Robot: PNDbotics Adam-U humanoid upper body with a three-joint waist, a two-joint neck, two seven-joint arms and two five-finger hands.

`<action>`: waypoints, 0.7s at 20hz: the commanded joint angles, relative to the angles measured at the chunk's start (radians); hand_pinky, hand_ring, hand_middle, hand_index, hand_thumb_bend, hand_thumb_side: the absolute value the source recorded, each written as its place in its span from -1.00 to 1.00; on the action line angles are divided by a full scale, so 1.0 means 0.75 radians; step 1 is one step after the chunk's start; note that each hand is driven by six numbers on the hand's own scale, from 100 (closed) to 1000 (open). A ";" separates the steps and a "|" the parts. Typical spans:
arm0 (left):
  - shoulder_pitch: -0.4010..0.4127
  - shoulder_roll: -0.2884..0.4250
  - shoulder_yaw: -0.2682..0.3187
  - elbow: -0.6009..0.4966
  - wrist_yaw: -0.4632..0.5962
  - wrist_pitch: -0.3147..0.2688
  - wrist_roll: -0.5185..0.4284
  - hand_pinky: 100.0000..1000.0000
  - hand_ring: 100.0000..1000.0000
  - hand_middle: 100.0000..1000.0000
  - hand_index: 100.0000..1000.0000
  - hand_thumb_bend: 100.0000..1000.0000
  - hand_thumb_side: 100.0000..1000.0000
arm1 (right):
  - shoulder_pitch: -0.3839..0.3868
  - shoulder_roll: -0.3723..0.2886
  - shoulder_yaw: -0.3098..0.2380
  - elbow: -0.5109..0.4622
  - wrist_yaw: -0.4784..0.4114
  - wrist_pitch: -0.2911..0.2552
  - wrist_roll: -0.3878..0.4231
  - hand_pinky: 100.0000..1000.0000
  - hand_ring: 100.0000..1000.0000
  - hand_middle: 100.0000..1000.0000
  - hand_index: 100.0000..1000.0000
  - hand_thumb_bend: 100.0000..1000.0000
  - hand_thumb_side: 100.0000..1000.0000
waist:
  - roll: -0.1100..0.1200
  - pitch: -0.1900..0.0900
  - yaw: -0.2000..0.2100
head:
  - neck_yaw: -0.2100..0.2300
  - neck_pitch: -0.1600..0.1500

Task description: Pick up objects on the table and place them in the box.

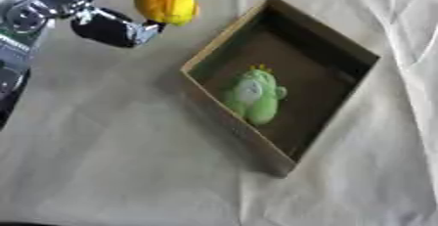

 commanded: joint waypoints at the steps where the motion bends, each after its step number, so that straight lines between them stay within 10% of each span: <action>1: -0.054 -0.083 0.044 0.070 -0.090 -0.043 0.044 0.24 0.18 0.02 0.44 -1.00 -1.00 | -0.034 -0.056 -0.008 -0.025 -0.024 -0.029 -0.002 0.69 0.87 0.24 0.62 -1.00 -0.44 | -0.009 -0.029 -0.015 | 0.015 -0.014; 14: -0.094 -0.267 0.072 0.282 -0.167 -0.060 0.178 0.24 0.15 -0.03 0.46 -1.00 -0.79 | -0.106 -0.009 -0.022 -0.025 -0.055 -0.025 -0.012 0.69 0.86 0.24 0.62 -1.00 -0.43 | -0.025 0.016 -0.137 | 0.056 -0.057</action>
